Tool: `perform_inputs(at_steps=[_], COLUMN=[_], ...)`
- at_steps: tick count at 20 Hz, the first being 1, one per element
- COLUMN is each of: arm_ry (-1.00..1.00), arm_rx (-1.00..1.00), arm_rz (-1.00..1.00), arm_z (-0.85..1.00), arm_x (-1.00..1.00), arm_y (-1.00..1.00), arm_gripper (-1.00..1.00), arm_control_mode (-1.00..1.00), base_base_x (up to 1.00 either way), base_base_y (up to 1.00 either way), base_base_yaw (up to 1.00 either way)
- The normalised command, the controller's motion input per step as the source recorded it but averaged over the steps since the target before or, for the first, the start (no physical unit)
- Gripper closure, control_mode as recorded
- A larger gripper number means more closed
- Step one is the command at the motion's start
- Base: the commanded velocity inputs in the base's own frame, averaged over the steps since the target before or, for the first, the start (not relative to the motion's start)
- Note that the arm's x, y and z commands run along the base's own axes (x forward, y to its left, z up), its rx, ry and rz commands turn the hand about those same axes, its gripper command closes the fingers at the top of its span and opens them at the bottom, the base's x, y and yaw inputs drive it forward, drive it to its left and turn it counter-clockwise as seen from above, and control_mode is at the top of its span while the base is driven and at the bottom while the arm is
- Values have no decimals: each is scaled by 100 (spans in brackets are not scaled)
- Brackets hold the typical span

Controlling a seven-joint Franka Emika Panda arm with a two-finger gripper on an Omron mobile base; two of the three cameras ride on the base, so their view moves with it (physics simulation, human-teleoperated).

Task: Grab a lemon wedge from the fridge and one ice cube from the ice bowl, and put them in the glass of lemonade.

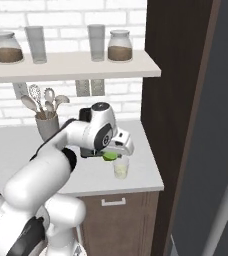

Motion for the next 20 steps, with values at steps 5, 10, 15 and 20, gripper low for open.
perform_inputs(at_steps=[5, 10, 15, 20], arm_ry=[0, 0, -8, -3], arm_rx=[0, 0, -1, 0], arm_rz=[6, 3, 1, 1], arm_z=[0, 0, 0, -1], arm_x=[20, 6, -1, 0], arm_y=[-25, -16, 5, 17], arm_gripper=[100, 100, 100, 100], arm_control_mode=[-100, -100, -100, -100], base_base_x=[0, 0, 0, 0], base_base_y=[0, 0, 0, 0], base_base_yaw=[0, 0, 0, 0])
